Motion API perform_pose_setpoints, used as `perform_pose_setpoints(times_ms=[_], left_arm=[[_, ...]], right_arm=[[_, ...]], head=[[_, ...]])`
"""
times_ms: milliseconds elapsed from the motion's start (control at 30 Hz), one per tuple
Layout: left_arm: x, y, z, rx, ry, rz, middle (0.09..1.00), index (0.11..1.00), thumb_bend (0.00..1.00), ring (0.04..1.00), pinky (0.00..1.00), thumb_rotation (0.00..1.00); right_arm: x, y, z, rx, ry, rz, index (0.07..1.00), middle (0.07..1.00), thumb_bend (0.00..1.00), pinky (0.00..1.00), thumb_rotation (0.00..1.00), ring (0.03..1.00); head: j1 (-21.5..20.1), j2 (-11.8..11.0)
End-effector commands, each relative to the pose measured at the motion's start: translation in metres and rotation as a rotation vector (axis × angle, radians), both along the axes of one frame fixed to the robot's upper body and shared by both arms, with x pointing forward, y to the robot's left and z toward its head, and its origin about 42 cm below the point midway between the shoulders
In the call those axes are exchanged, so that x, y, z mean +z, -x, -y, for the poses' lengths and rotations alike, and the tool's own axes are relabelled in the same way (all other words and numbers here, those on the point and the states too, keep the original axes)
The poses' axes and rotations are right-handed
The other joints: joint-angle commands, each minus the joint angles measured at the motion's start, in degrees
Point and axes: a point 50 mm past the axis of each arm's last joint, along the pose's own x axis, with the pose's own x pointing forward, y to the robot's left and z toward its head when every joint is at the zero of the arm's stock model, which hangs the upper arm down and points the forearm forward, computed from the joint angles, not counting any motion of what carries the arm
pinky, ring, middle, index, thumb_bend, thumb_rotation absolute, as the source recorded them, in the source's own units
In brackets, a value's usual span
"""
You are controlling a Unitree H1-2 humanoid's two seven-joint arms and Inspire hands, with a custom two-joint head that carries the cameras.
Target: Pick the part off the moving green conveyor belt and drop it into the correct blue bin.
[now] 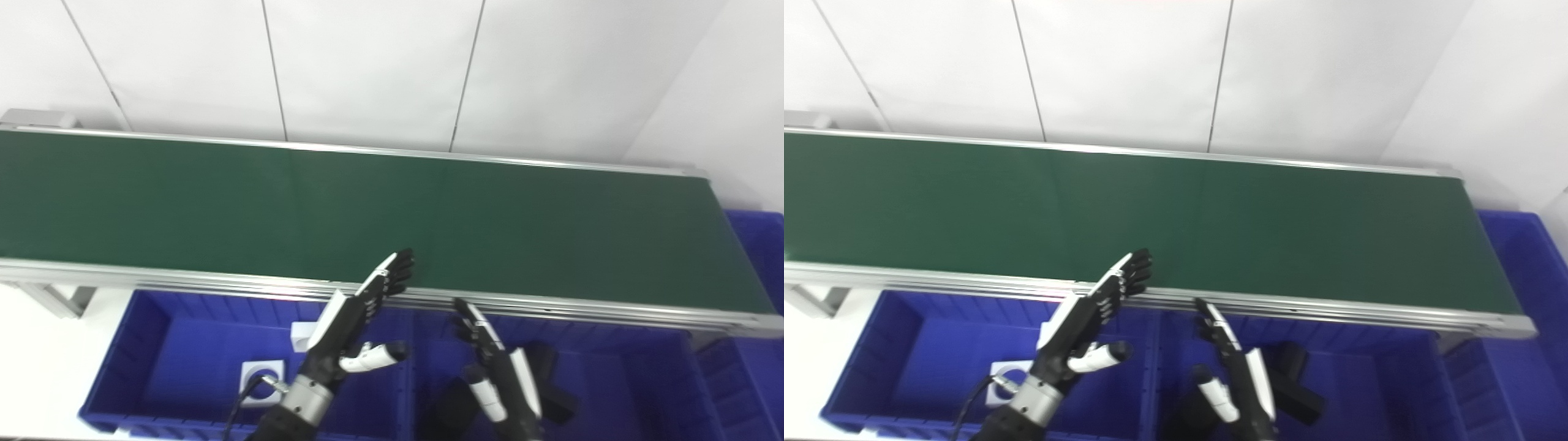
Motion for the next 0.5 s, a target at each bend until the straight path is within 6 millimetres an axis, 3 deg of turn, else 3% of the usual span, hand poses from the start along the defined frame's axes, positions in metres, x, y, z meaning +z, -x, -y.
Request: perform_pose_setpoints(times_ms=[0, 200, 467], left_arm=[[0.012, -0.004, 0.005, -0.013, 0.035, 0.029, 0.99, 0.98, 0.99, 0.98, 0.99, 0.78], [0.004, -0.003, 0.001, 0.01, 0.019, 0.037, 0.993, 0.947, 1.0, 0.99, 1.0, 0.76], [-0.012, 0.009, -0.011, 0.13, -0.011, 0.071, 0.922, 0.871, 0.95, 0.932, 0.92, 0.8]], right_arm=[[0.013, -0.002, -0.006, -0.019, -0.033, 0.088, 0.912, 0.903, 0.81, 0.85, 1.0, 0.866], [0.012, 0.001, -0.01, -0.031, -0.051, 0.082, 0.923, 0.908, 0.79, 0.84, 1.0, 0.871], [0.011, -0.001, -0.017, 0.013, -0.05, 0.079, 0.93, 0.937, 0.81, 0.88, 1.0, 0.914]], head=[[0.1, 0.0], [-2.0, 0.0], [-3.5, 0.5]])
